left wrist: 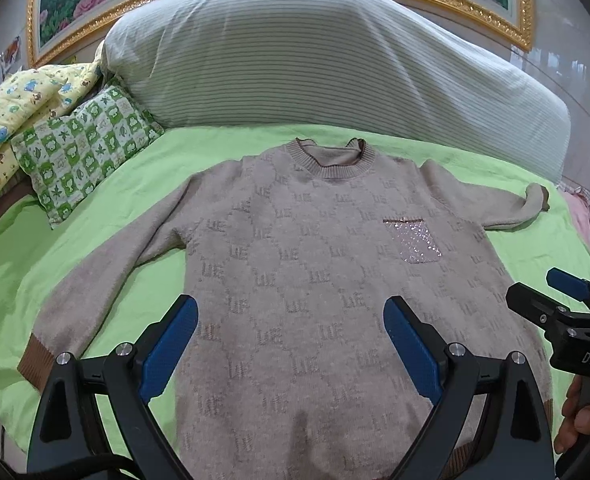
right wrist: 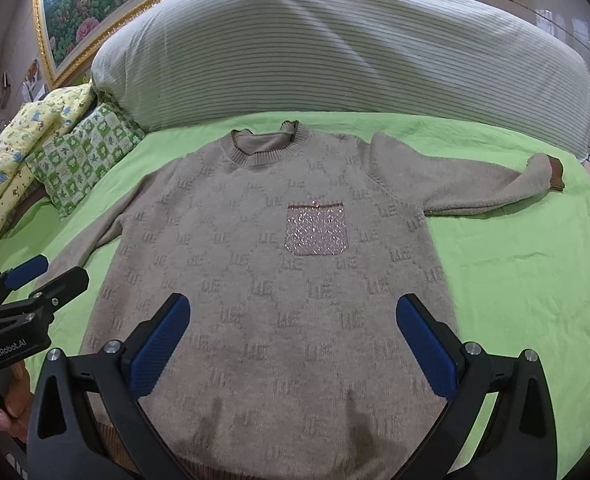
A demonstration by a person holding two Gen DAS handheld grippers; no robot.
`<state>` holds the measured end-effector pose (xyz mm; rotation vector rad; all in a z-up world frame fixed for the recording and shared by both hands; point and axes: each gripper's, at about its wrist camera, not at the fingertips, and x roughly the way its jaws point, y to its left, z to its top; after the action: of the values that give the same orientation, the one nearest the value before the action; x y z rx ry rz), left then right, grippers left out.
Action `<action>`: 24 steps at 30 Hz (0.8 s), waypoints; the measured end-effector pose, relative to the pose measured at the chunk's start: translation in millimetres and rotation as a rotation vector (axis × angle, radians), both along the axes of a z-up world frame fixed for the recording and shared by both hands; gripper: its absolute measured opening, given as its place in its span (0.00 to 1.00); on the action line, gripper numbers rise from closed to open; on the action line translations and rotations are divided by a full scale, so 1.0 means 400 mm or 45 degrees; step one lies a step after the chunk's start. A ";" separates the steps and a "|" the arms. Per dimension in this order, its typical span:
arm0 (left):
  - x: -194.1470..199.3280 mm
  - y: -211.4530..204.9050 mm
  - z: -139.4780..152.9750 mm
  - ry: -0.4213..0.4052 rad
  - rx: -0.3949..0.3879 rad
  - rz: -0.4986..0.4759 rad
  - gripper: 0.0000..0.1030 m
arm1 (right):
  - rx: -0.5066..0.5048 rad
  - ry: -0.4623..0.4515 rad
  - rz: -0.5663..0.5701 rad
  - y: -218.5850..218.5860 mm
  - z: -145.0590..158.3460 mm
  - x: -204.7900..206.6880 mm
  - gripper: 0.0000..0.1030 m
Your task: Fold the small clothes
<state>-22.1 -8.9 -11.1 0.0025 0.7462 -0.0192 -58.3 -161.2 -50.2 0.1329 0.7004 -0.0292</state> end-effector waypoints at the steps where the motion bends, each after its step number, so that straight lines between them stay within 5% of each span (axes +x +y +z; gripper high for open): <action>1: -0.003 0.002 -0.001 0.003 0.005 -0.005 0.92 | 0.005 0.007 0.003 0.000 0.000 0.000 1.00; 24: -0.017 0.000 -0.030 0.111 0.092 -0.026 0.92 | 0.013 0.070 0.020 0.016 -0.008 -0.001 1.00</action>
<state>-28.8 -9.1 -23.2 0.0789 0.8339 -0.0122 -58.6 -154.7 -53.4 0.1368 0.7568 -0.0144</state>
